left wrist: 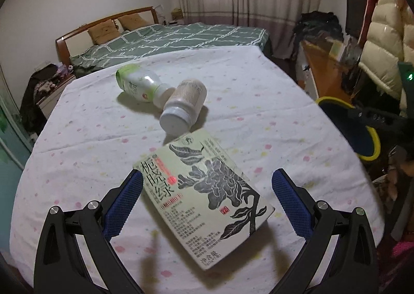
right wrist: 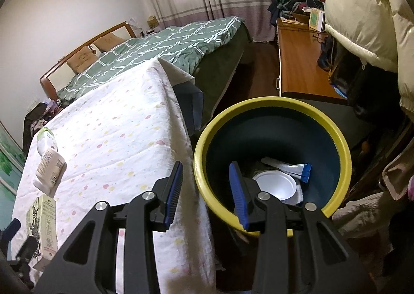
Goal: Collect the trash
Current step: 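Grasp the printed green-and-black tea box with the left tool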
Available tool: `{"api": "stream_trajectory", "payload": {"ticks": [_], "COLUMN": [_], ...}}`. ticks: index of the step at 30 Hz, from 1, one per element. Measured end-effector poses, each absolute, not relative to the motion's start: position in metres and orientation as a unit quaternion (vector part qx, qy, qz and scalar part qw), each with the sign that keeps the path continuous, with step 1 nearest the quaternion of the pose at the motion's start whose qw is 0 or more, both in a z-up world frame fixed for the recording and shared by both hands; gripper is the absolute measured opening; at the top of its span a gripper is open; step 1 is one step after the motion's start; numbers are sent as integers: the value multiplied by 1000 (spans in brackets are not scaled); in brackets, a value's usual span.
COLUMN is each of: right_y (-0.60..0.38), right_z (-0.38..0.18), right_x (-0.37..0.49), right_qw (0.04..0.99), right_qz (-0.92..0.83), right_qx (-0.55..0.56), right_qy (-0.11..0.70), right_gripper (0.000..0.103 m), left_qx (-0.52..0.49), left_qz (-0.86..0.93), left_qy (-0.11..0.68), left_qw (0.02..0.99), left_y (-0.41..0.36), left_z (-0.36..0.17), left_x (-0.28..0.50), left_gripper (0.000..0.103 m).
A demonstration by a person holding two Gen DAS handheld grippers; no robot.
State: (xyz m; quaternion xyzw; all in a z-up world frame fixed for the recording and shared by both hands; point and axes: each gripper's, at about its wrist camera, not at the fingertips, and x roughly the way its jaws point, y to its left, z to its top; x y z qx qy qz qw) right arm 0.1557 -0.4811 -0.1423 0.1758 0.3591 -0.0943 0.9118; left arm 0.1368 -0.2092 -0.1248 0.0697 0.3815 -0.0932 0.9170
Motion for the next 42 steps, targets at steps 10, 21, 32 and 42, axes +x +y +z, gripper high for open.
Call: {"api": "stream_trajectory", "payload": {"ticks": [10, 21, 32, 42], "right_y": [-482, -461, -457, -459], "right_z": [-145, -137, -135, -140], "right_x": [149, 156, 155, 155], "right_qw": [911, 915, 914, 912], "right_qz": [-82, -61, -57, -50], "right_qx": [190, 180, 182, 188], "right_qy": [357, 356, 357, 362], "right_gripper": [36, 37, 41, 41], "left_qx": [52, 53, 119, 102], "left_qz": [-105, -135, -186, -212], "left_qy": [442, 455, 501, 504], "left_qw": [889, 879, 837, 831], "left_y": [-166, -120, -148, -138], "left_z": [-141, -123, -142, -142], "left_x": [138, 156, 196, 202], "left_gripper": [98, 98, 98, 74]}}
